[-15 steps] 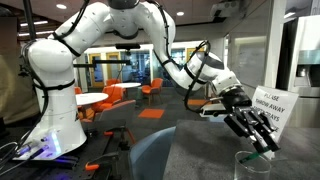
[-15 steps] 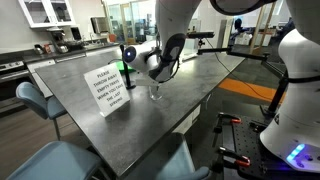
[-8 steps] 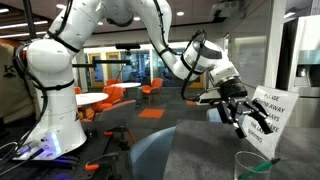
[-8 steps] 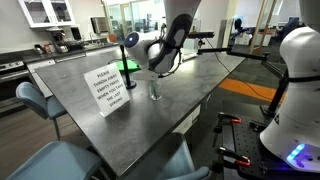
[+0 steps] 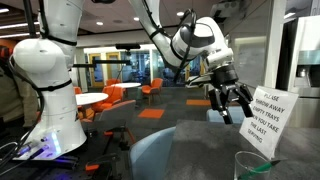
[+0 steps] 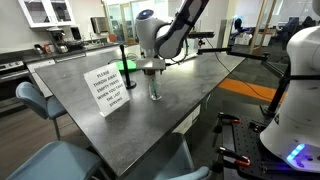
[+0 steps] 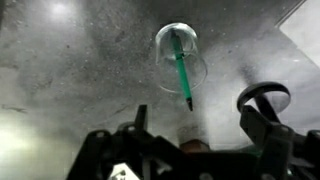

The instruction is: Put the green pen inside the glass

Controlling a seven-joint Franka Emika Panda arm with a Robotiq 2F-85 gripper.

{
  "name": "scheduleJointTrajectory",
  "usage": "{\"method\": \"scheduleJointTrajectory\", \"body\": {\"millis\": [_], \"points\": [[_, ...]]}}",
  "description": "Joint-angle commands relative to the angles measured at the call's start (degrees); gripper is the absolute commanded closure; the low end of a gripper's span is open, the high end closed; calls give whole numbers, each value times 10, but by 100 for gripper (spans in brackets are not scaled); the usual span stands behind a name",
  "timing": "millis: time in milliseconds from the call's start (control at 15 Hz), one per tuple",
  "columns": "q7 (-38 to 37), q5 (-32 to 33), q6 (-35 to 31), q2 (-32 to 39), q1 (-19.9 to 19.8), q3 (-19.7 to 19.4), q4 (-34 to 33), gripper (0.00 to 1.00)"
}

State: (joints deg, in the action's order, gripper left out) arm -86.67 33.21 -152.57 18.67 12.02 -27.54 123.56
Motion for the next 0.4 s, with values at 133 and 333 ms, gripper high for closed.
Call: {"method": "scheduleJointTrajectory", "body": {"millis": [133,333], "points": [[197,-72,-3,-83,-96,93,62,0],[164,8,1,-104,-94,78,67,0]]}}
